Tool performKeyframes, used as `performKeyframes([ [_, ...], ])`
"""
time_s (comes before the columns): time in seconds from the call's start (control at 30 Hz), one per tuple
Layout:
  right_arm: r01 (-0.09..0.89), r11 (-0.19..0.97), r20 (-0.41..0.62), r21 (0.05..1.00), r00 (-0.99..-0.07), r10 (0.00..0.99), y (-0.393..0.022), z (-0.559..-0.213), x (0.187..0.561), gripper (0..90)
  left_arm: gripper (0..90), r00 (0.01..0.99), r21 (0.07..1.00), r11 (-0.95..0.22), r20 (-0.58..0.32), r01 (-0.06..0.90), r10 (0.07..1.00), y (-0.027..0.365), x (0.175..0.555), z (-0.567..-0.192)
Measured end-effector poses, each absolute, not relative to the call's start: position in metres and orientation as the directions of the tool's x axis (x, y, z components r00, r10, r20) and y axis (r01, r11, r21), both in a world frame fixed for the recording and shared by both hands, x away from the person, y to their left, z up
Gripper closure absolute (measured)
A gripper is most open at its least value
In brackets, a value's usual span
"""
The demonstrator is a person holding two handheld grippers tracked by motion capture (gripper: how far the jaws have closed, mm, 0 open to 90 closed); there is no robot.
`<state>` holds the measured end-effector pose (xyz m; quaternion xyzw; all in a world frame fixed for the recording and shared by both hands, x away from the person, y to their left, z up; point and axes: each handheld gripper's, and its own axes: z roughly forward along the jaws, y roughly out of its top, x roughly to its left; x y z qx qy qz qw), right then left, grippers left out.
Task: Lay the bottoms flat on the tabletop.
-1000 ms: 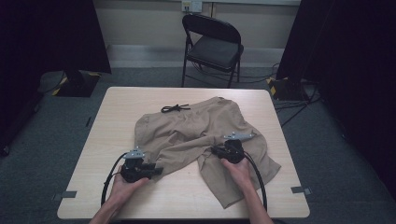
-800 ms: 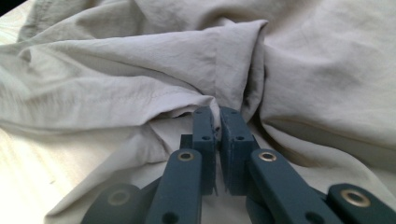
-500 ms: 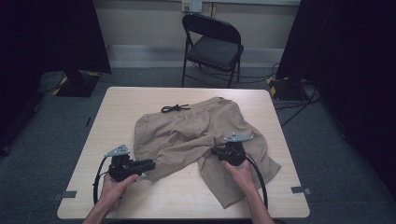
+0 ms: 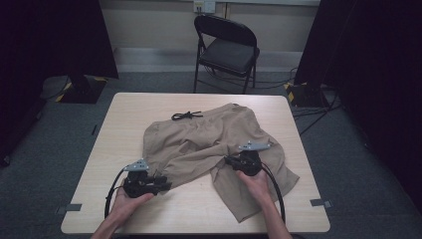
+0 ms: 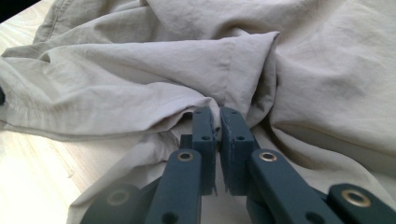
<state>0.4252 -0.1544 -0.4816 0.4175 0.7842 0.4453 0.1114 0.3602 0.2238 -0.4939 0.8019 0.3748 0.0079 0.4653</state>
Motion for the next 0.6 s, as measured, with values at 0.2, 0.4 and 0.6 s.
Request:
performKeyframes([
  [0.2,0.566,0.245,0.209,0.787,-0.618,0.758,-0.1556,-0.4838,0.4288,85.8,58.8,0.732,0.764,-0.314,-0.286,0.564,0.618,0.2237,0.3638,-0.5011],
  [0.4,0.565,0.243,0.209,0.788,-0.618,0.758,-0.1558,-0.4845,0.4287,85.8,77.9,0.71,0.763,-0.309,-0.265,0.568,0.652,0.2258,0.3652,-0.5022],
  [0.6,0.558,0.25,0.204,0.792,-0.626,0.752,-0.1555,-0.4809,0.4254,85.8,85.6,0.7,0.755,-0.283,-0.307,0.591,0.645,0.2291,0.3647,-0.4994],
])
